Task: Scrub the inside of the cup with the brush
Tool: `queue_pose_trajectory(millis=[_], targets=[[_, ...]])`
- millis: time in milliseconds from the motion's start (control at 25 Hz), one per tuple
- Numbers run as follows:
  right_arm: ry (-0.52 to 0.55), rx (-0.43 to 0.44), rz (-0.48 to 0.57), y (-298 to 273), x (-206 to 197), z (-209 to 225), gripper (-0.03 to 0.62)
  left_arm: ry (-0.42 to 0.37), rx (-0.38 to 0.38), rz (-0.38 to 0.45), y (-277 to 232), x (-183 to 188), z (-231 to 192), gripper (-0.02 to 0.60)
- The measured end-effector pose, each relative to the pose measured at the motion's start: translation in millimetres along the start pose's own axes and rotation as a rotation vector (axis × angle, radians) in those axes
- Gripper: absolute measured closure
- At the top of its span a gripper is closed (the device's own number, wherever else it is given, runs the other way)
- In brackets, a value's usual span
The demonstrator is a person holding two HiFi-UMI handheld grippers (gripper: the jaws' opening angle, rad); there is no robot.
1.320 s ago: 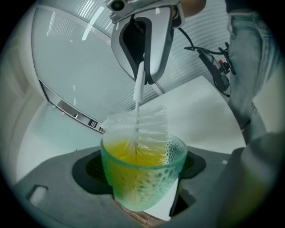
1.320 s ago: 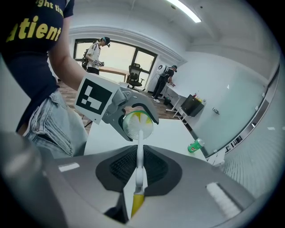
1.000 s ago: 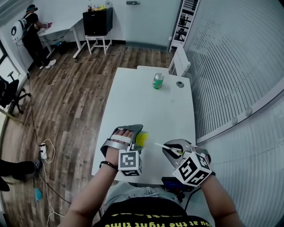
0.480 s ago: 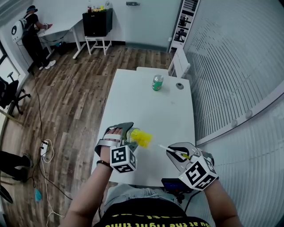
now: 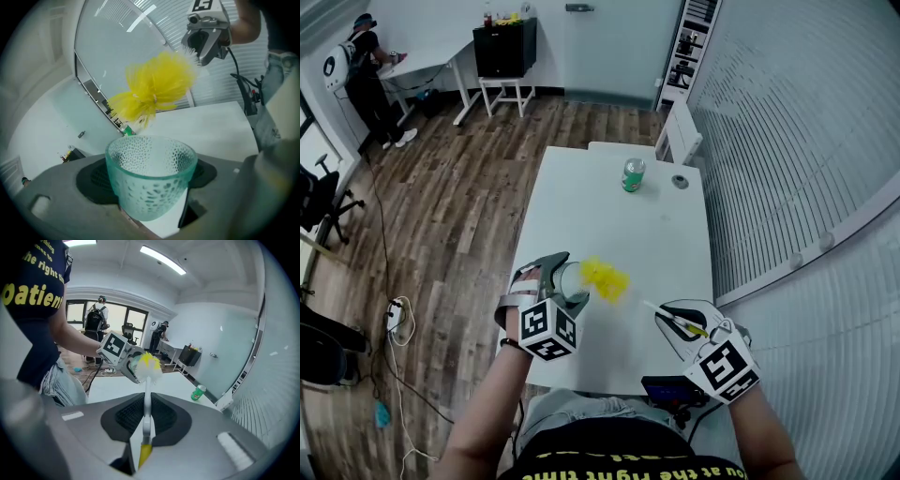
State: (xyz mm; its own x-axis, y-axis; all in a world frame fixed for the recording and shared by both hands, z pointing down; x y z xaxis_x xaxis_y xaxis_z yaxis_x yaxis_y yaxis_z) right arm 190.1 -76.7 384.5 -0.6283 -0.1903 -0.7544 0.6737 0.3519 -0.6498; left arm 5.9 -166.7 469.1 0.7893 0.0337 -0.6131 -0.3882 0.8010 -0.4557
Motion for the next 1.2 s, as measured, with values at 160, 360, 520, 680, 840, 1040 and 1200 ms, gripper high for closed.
queue_pose_trajectory(millis=[160,360,520,680,840,1040,1200], targets=[[-0.044,-0.020,0.055,-3,-1,3,0.549,0.066,0.006,0.030,5,1,-8,0.173],[-0.100,-0.058,0.112,0,-8,11,0.549,0.151,0.025,0.074,13,4,-17,0.173],[-0.116,-0.083,0.133,3,-11,15,0.549,0.224,0.029,0.108,21,8,-24,0.173],[-0.152,-0.118,0.184,9,-12,19,0.549,0.295,0.023,0.142,28,12,-32,0.173],[-0.190,-0.143,0.236,16,-18,26,0.549,0.384,0.009,0.168,30,14,-36,0.173],[-0.237,-0.176,0.325,23,-23,32,0.549,0.515,-0.019,0.213,37,13,-44,0.173],[-0.253,-0.199,0.370,26,-27,38,0.550,0.595,-0.026,0.243,42,15,-51,0.173]])
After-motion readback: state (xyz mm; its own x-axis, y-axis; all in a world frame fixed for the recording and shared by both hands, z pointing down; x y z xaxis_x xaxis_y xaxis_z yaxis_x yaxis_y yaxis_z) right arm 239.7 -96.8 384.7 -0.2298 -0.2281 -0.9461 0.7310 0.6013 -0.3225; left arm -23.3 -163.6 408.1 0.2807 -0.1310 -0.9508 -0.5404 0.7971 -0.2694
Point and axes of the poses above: the fingertips, and each gripper's own axes: y backward along the fingers, z to its right, x out of its top, the point moved 7 cm from there along y, backward along the fingers, and after that the axes turned 14 degrees about x, right-handed, at the moved point
